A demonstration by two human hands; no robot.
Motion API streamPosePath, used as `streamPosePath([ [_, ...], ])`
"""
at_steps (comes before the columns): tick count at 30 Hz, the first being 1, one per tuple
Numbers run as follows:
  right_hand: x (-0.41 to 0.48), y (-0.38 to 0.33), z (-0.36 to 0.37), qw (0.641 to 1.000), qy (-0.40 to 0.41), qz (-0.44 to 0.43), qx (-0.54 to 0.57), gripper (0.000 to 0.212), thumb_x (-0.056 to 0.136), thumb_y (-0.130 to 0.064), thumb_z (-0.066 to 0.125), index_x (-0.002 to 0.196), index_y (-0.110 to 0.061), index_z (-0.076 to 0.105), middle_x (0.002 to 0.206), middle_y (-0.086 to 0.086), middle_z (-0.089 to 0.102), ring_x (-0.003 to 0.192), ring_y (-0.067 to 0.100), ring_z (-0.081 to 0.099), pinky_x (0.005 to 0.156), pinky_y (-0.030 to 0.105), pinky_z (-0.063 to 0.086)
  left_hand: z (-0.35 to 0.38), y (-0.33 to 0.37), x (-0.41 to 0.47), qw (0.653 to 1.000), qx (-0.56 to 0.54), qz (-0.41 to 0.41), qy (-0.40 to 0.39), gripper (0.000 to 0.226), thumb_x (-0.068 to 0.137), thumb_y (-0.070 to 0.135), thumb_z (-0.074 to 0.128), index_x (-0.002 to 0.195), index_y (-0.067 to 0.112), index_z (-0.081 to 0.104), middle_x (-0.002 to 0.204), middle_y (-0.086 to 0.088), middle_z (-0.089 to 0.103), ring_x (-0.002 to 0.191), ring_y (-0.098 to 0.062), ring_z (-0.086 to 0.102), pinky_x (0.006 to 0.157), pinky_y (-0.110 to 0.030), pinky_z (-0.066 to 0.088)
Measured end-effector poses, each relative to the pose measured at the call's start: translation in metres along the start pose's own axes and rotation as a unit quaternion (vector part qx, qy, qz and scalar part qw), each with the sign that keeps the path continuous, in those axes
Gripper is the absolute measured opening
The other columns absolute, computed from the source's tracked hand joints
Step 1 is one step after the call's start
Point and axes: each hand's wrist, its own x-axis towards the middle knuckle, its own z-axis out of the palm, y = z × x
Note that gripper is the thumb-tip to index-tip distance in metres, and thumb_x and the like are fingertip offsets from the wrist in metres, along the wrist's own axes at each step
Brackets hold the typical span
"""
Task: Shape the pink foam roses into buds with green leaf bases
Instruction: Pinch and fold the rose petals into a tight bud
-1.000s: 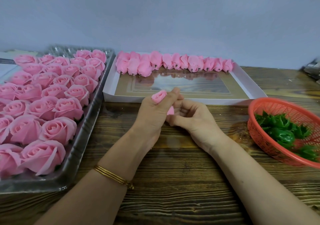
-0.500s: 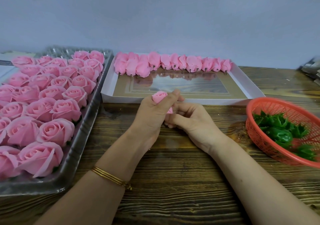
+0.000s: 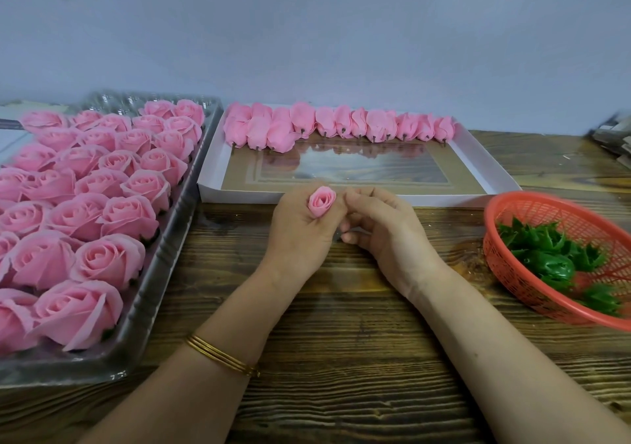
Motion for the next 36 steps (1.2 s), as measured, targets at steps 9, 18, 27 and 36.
streamPosePath([
  [9, -0.005, 0.002, 0.005, 0.998, -0.006, -0.018, -0.055, 0.026, 0.070, -0.024, 0.075, 0.089, -0.010, 0.065, 0.084, 0.014, 0.068, 0.081, 0.027, 0.059, 0.074, 0.032, 0.050, -0.002, 0.000, -0.006, 0.993, 0.089, 0.036, -0.064, 0.025, 0.092, 0.021, 0.065, 0.072, 0.035, 0.064, 0.065, 0.015, 0.063, 0.070, -0.004, 0.061, 0.065, -0.015, 0.045],
  [18, -0.007, -0.003, 0.007, 0.998, -0.001, -0.009, -0.067, 0.020, 0.077, -0.010, 0.076, 0.091, -0.003, 0.063, 0.088, 0.020, 0.064, 0.085, 0.031, 0.059, 0.087, 0.049, 0.048, 0.001, -0.001, -0.006, 0.991, 0.112, 0.043, -0.053, 0.039, 0.091, 0.020, 0.066, 0.058, 0.036, 0.054, 0.055, 0.018, 0.057, 0.061, -0.003, 0.054, 0.058, -0.013, 0.038],
  [27, -0.001, -0.011, 0.000, 0.997, 0.054, -0.015, -0.057, 0.031, 0.095, -0.020, 0.057, 0.096, 0.010, 0.065, 0.080, 0.018, 0.061, 0.073, 0.022, 0.057, 0.063, 0.028, 0.046, 0.004, -0.003, -0.001, 0.996, 0.082, 0.018, -0.019, 0.040, 0.092, 0.033, 0.062, 0.056, 0.022, 0.051, 0.054, 0.001, 0.054, 0.058, -0.021, 0.050, 0.059, -0.037, 0.041],
  [36, -0.006, -0.048, -0.012, 0.965, 0.136, -0.142, -0.176, 0.017, 0.088, 0.005, 0.063, 0.078, -0.009, 0.062, 0.068, 0.009, 0.053, 0.052, 0.007, 0.052, 0.053, 0.019, 0.047, 0.004, -0.003, 0.001, 0.997, 0.076, 0.005, -0.002, 0.050, 0.094, 0.034, 0.061, 0.067, -0.007, 0.053, 0.066, -0.025, 0.057, 0.069, -0.040, 0.055, 0.069, -0.051, 0.046],
])
